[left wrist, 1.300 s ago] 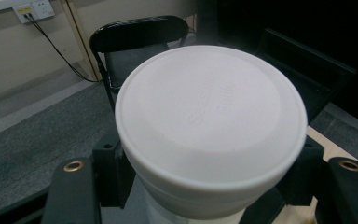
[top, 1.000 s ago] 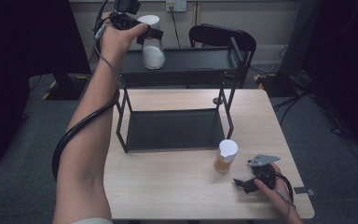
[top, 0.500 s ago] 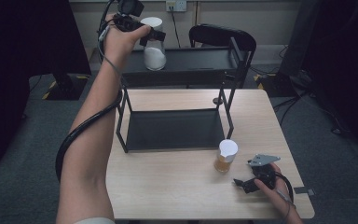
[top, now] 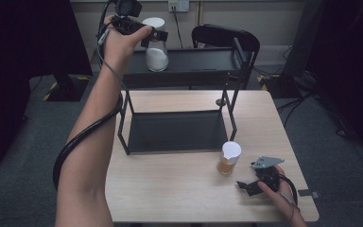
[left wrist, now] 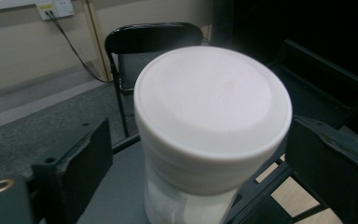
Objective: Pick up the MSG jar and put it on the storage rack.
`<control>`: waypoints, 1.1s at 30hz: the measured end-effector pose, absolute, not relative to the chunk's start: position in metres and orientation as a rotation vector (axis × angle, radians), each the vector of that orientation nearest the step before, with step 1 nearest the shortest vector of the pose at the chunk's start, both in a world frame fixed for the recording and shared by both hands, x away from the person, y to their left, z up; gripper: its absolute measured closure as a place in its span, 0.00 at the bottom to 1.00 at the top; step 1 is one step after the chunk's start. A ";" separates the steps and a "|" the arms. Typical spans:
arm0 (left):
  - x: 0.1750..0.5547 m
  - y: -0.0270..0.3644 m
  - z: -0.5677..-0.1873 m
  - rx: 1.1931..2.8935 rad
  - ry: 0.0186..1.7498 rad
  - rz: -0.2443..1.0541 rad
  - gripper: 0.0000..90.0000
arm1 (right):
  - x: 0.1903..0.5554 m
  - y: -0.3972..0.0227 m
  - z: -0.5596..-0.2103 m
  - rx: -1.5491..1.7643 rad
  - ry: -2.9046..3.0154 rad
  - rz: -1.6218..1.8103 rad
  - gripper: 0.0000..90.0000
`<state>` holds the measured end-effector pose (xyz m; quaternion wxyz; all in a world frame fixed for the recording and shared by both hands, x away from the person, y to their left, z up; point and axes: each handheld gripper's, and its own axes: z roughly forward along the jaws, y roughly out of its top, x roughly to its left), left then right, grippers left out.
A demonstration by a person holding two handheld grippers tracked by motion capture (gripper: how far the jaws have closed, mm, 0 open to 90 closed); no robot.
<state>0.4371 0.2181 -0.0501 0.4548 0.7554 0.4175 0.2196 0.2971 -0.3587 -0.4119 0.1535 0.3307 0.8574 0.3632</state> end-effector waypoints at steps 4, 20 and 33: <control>0.431 0.219 -0.056 1.855 1.031 0.536 0.05 | 0.297 -0.359 -0.412 0.948 2.459 1.042 0.00; 0.401 0.227 -0.084 1.820 0.980 0.512 0.01 | 0.297 -0.359 -0.412 0.946 2.458 1.041 0.00; 0.387 0.233 -0.108 1.807 0.926 0.489 0.03 | 0.297 -0.359 -0.412 0.949 2.457 1.040 0.00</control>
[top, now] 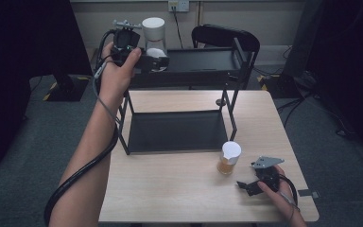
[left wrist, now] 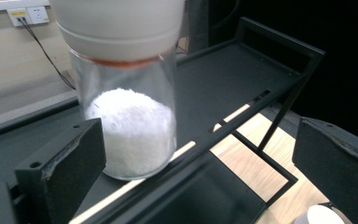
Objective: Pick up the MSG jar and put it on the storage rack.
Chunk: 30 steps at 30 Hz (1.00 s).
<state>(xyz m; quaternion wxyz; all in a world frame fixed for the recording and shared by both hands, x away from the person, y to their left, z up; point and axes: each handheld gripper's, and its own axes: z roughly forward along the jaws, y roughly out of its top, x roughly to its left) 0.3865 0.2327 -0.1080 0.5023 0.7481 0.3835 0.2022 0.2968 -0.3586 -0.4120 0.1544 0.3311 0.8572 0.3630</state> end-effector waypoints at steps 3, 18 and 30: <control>0.384 0.234 -0.114 1.802 0.921 0.471 0.03 | 0.297 -0.358 -0.412 0.950 2.456 1.041 0.00; 0.371 0.237 -0.146 1.816 0.895 0.445 0.03 | 0.296 -0.358 -0.412 0.956 2.452 1.039 0.00; 0.358 0.241 -0.175 1.808 0.878 0.425 0.03 | 0.296 -0.358 -0.412 0.956 2.452 1.039 0.00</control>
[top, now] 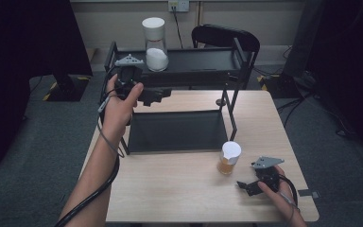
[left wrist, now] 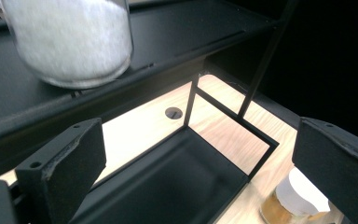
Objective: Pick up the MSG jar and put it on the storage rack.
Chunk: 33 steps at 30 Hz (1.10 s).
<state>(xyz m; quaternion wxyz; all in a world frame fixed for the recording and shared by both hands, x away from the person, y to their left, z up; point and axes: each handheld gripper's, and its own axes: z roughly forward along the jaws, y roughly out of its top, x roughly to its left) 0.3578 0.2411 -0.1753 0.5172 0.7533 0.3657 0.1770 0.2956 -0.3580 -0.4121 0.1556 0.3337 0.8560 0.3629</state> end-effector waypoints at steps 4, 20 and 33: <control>0.355 0.242 -0.183 1.814 0.876 0.418 0.03 | 0.296 -0.358 -0.412 0.956 2.452 1.039 0.00; 0.347 0.244 -0.224 1.855 0.860 0.389 0.03 | 0.296 -0.358 -0.412 0.956 2.452 1.040 0.00; 0.341 0.245 -0.257 1.876 0.855 0.363 0.03 | 0.296 -0.358 -0.412 0.955 2.452 1.039 0.00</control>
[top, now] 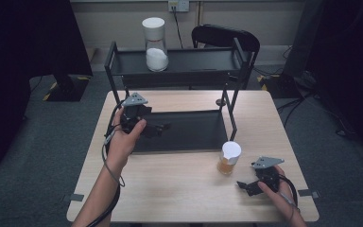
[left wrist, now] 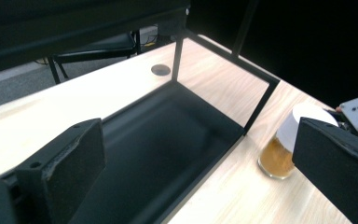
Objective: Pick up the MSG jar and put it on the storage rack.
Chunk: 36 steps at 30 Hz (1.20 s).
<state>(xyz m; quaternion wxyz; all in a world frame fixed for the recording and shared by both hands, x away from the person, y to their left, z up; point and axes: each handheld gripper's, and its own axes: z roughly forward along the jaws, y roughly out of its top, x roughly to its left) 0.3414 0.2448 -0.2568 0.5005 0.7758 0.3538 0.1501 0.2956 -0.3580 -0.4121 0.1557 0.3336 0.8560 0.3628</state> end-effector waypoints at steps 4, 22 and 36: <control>0.340 0.246 -0.269 1.879 0.857 0.347 0.03 | 0.296 -0.358 -0.412 0.956 2.451 1.039 0.00; 0.331 0.249 -0.316 1.907 0.888 0.296 0.03 | 0.296 -0.358 -0.412 0.956 2.451 1.039 0.00; 0.325 0.249 -0.347 1.930 0.896 0.268 0.03 | 0.296 -0.358 -0.412 0.956 2.451 1.039 0.00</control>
